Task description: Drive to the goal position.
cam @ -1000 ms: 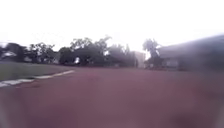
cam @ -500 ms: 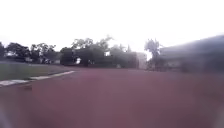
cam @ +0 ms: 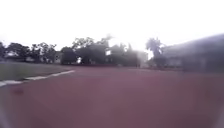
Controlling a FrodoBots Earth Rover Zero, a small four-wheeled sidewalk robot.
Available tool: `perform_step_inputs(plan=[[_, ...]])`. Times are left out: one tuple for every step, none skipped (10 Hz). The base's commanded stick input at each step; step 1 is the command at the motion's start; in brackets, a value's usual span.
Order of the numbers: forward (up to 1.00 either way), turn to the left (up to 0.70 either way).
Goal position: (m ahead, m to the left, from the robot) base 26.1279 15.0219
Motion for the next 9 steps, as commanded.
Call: perform_step_inputs(plan=[[0.7,0.01],[0.7,0.02],[0.7,0.01],[0.7,0.0],[0.7,0.0],[0.7,0.0],[0.7,0.0],[0.7,0.0],[0.7,0.0]])
